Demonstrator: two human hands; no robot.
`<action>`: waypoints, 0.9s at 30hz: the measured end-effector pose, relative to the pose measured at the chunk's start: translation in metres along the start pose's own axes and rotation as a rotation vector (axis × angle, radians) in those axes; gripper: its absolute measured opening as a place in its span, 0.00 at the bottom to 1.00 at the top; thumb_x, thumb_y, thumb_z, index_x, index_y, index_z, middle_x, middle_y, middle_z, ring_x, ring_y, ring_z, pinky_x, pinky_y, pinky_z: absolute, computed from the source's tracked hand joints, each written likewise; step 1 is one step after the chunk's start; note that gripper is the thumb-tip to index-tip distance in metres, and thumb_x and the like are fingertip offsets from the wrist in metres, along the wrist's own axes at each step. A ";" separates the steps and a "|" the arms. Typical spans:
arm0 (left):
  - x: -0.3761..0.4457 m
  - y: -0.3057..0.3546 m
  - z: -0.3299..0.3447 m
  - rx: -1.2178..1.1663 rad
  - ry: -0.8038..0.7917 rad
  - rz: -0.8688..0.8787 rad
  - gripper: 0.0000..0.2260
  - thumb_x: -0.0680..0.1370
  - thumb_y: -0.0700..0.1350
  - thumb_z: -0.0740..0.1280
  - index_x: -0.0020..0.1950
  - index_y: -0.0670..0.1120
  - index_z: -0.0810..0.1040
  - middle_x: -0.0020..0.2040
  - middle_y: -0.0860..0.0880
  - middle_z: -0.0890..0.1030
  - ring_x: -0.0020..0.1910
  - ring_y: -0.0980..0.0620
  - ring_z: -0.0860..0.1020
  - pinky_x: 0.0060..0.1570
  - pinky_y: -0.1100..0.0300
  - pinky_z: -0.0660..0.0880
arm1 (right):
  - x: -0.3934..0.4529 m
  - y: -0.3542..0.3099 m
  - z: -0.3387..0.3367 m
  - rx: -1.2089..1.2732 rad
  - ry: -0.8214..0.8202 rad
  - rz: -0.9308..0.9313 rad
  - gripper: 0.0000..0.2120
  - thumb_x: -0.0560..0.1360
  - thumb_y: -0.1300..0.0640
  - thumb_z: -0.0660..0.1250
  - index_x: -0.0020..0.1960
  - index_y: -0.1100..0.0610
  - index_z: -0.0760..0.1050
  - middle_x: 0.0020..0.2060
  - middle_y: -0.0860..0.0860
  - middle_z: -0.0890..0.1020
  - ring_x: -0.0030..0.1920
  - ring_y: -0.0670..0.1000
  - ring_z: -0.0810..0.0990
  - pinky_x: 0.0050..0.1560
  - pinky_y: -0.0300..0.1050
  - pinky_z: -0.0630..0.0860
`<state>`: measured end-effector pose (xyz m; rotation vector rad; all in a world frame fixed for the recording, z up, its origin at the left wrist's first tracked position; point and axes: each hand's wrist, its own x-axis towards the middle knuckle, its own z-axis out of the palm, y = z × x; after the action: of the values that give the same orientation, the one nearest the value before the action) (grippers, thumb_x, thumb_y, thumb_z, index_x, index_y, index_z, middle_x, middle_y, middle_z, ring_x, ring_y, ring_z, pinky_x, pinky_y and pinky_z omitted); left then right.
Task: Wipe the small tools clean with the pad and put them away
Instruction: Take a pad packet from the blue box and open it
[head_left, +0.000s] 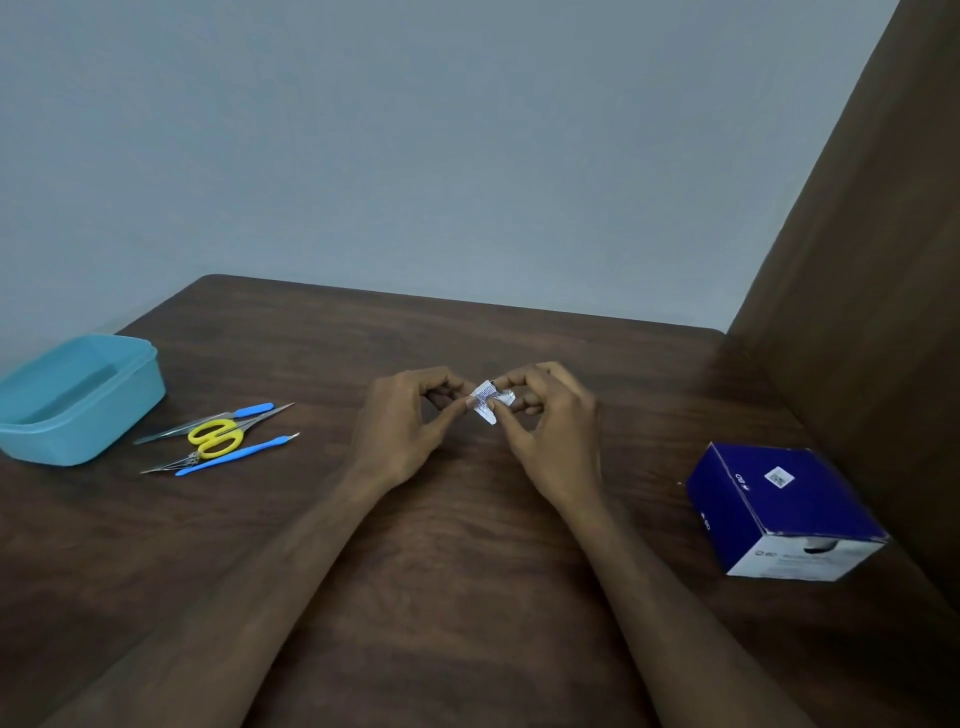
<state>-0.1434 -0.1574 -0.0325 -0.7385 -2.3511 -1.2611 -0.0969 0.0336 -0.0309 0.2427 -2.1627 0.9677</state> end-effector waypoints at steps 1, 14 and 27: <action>0.000 0.000 0.000 0.005 -0.001 0.004 0.01 0.79 0.49 0.78 0.50 0.56 0.88 0.42 0.62 0.86 0.43 0.59 0.84 0.42 0.63 0.80 | 0.000 0.000 -0.001 0.002 0.000 -0.002 0.07 0.73 0.61 0.79 0.48 0.51 0.85 0.47 0.45 0.82 0.38 0.43 0.83 0.41 0.46 0.81; 0.002 0.001 -0.001 -0.054 -0.030 -0.023 0.02 0.80 0.50 0.76 0.51 0.56 0.88 0.44 0.61 0.86 0.44 0.58 0.84 0.44 0.66 0.77 | 0.002 0.000 0.005 0.009 -0.011 0.071 0.09 0.72 0.53 0.81 0.43 0.51 0.82 0.41 0.44 0.82 0.37 0.43 0.83 0.38 0.39 0.78; 0.006 -0.003 0.003 -0.198 -0.027 -0.093 0.03 0.81 0.48 0.76 0.52 0.51 0.88 0.42 0.57 0.88 0.43 0.57 0.86 0.47 0.57 0.83 | 0.003 0.009 0.012 0.305 -0.093 0.369 0.13 0.71 0.39 0.79 0.47 0.46 0.82 0.39 0.47 0.88 0.39 0.59 0.87 0.44 0.66 0.84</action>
<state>-0.1503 -0.1548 -0.0328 -0.7169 -2.3288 -1.5504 -0.1096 0.0319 -0.0397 0.0307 -2.1799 1.5260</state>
